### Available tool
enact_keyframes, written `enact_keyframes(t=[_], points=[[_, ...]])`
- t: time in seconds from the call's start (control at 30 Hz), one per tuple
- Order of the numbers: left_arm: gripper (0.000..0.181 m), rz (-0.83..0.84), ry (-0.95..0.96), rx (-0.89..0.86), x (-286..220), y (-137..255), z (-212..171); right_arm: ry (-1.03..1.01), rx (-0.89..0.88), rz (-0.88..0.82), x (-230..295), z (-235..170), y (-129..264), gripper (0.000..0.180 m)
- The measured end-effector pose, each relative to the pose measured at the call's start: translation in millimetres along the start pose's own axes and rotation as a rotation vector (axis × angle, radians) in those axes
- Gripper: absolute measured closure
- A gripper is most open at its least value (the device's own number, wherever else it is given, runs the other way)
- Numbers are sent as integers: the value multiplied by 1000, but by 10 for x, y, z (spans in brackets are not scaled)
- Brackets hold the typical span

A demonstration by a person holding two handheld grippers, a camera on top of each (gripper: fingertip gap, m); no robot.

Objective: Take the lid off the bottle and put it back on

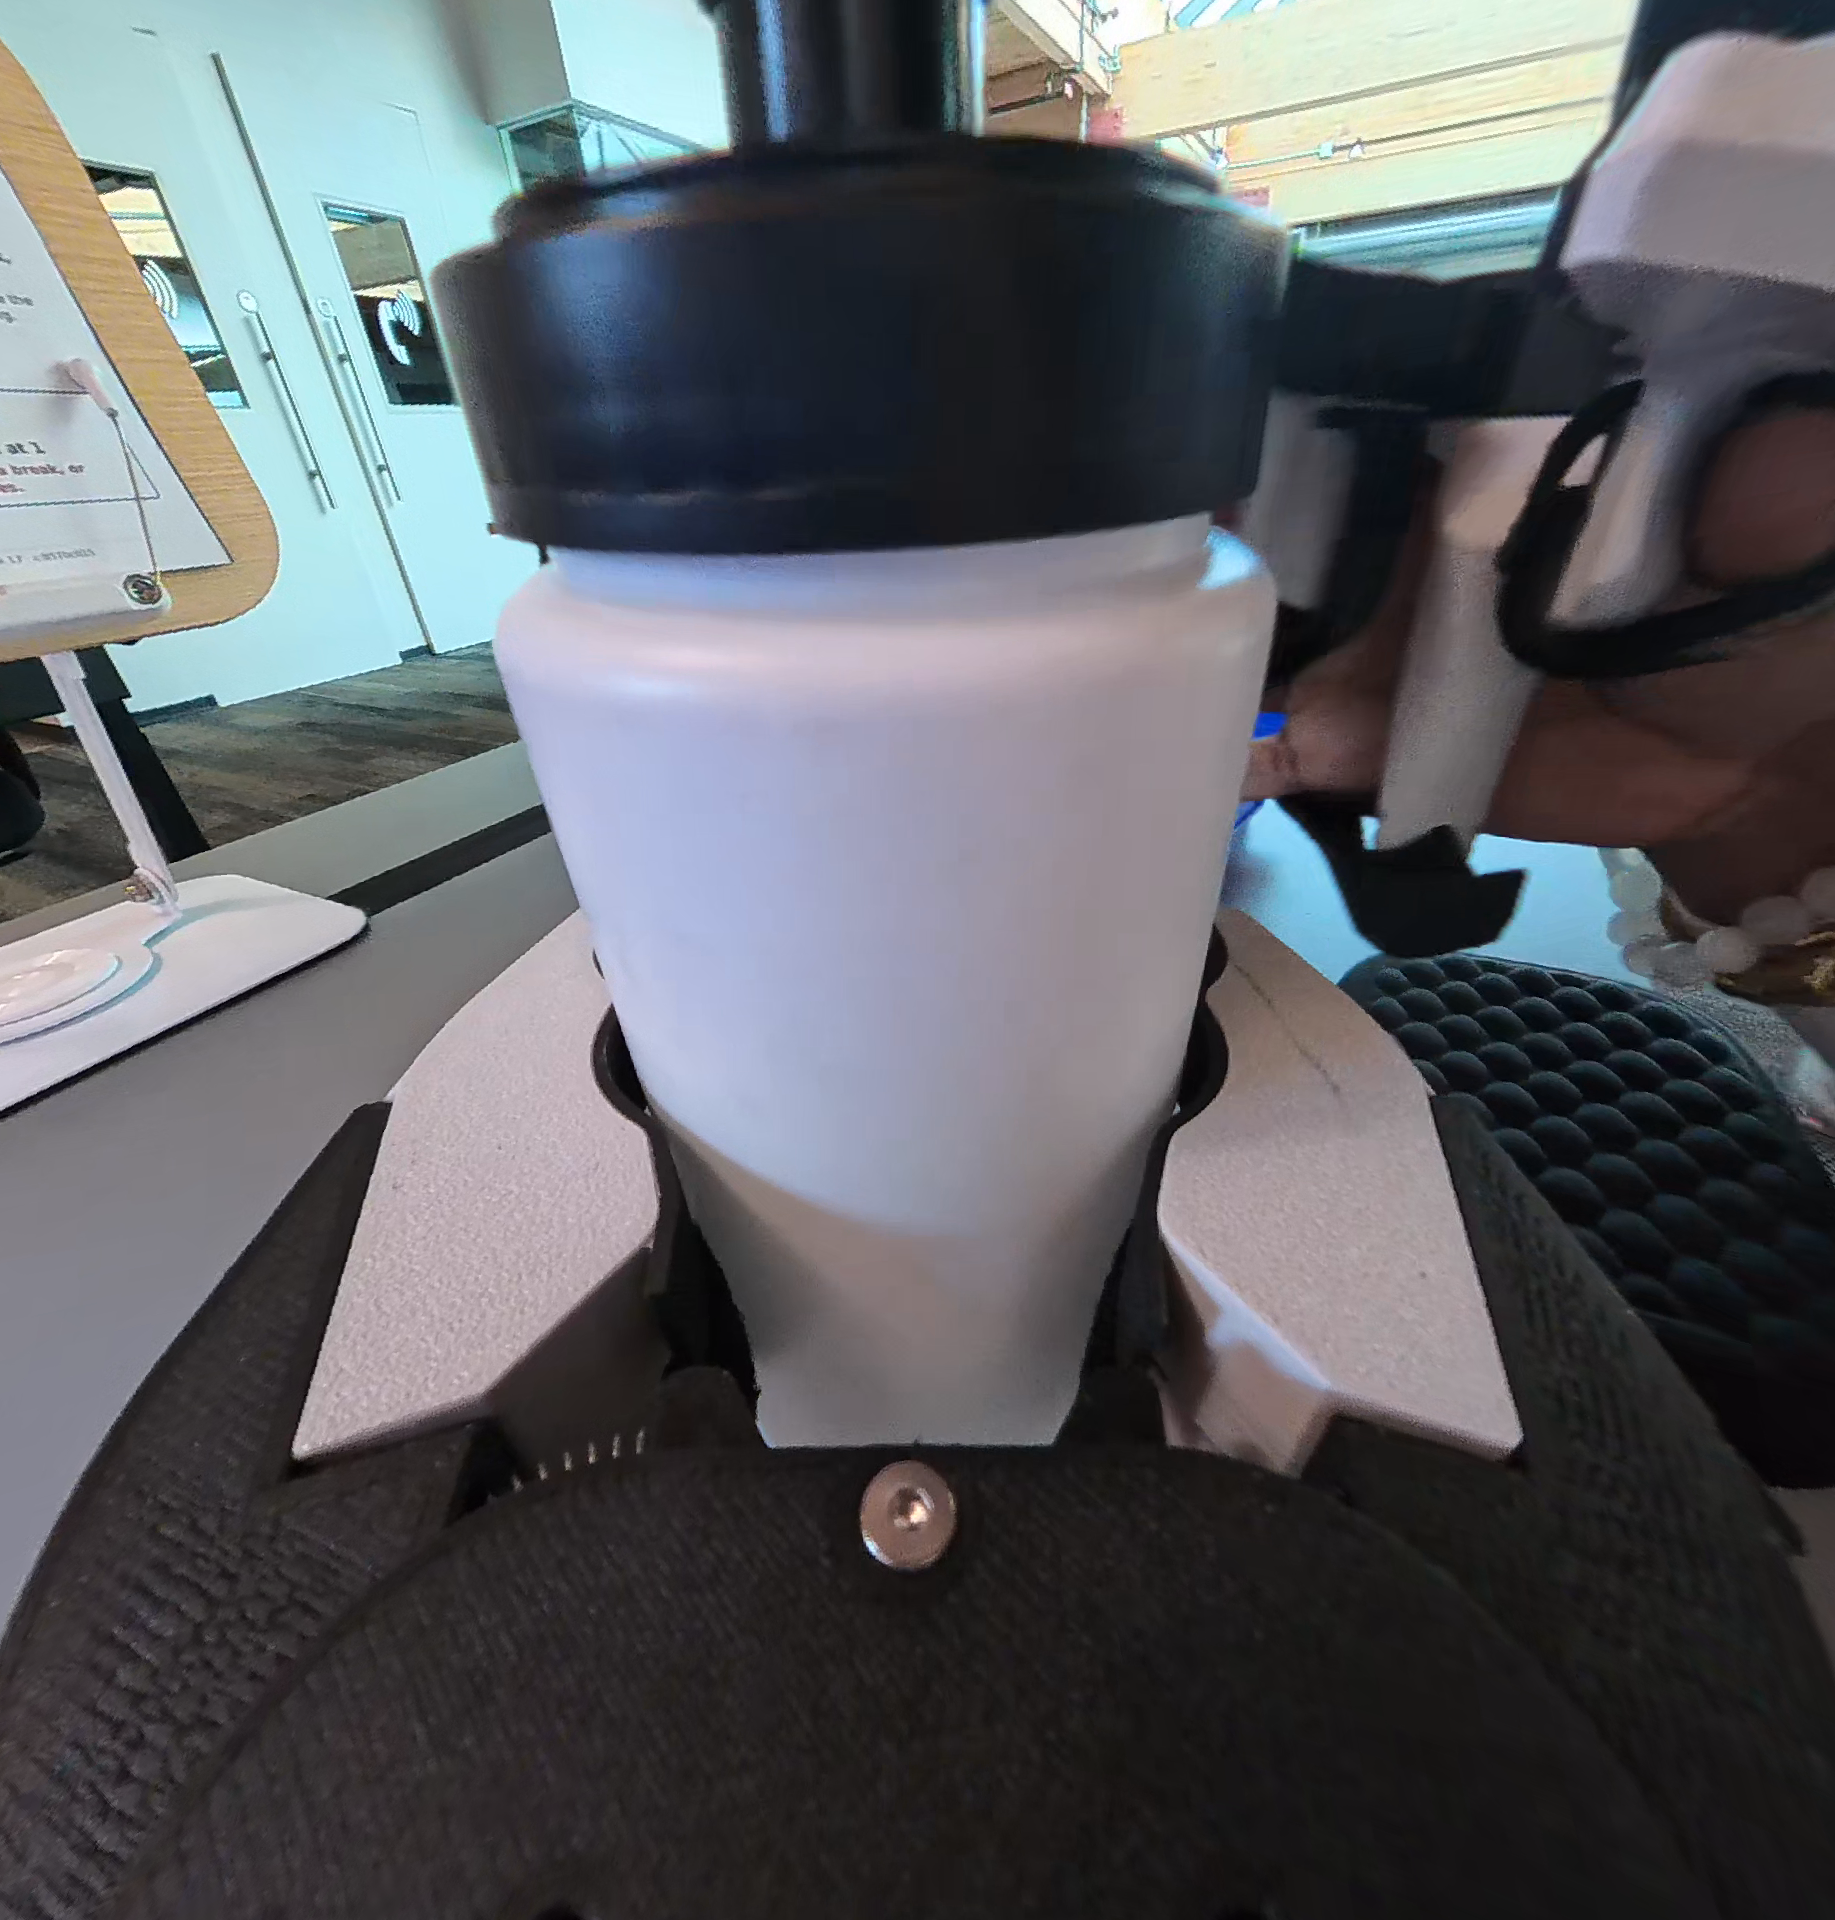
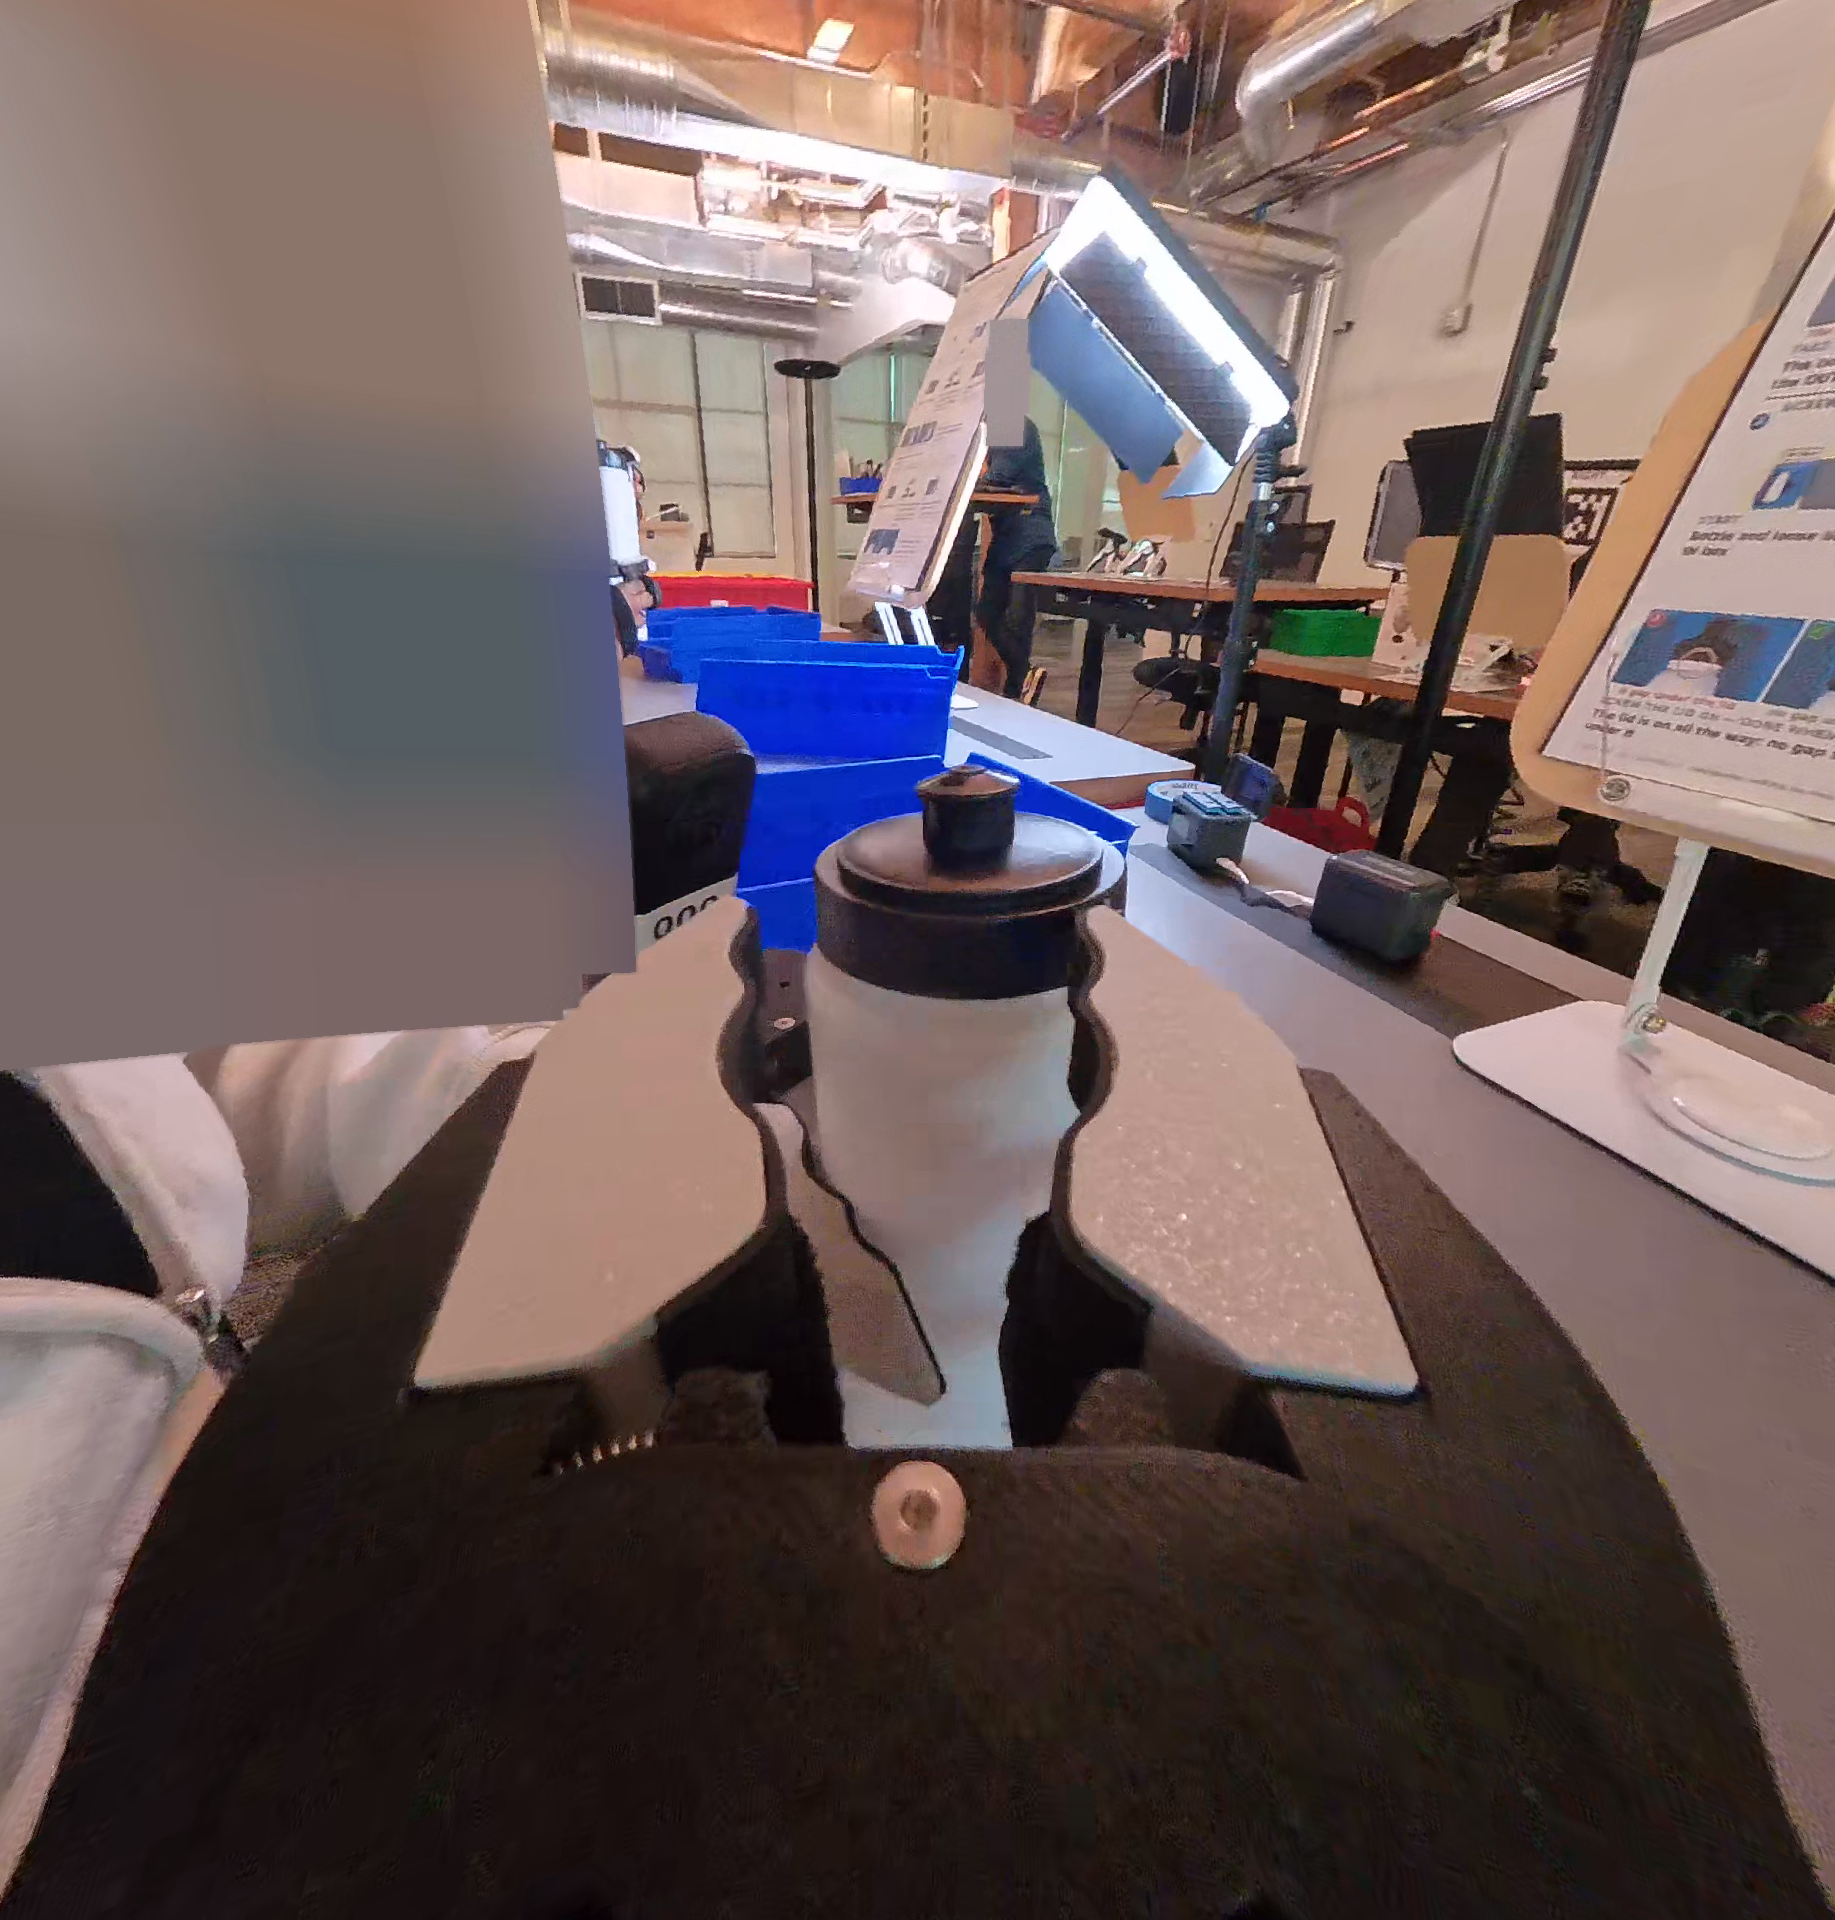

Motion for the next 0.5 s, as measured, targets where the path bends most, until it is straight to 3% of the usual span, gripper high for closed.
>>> enact_keyframes(t=[0.07, 0.1, 0.13, 0.23, 0.37, 0.5], points=[[80, 0, -1, 4, 5, -4, 2, 16, -22, 86, 67, 5, 110, 150], [80, -2, -2, 4, 6, -8, 2, 8, -36, 96, 66, 26, 137, 149], [80, -3, -2, 3, 6, -7, 1, 9, -47, 64, 30, 56, 150, 143], [80, -11, -4, -4, 6, 2, -2, 79, -97, 4, -122, 146, 57, 99], [80, -33, -6, -6, 7, 0, -3, 54, 75, 261, -234, 133, -344, 64], [80, -61, -10, -8, -3, 3, -3, 70, 171, 417, -310, 109, -604, 67]])
Point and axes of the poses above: each gripper's, where its closed fingertips meet, y back along the fingers, z out of its top, x = y × z across the jaws, the point moved 10 cm from there along y, back along the fingers, and after that the axes turned 9 degrees about x, right-handed, at the moved point
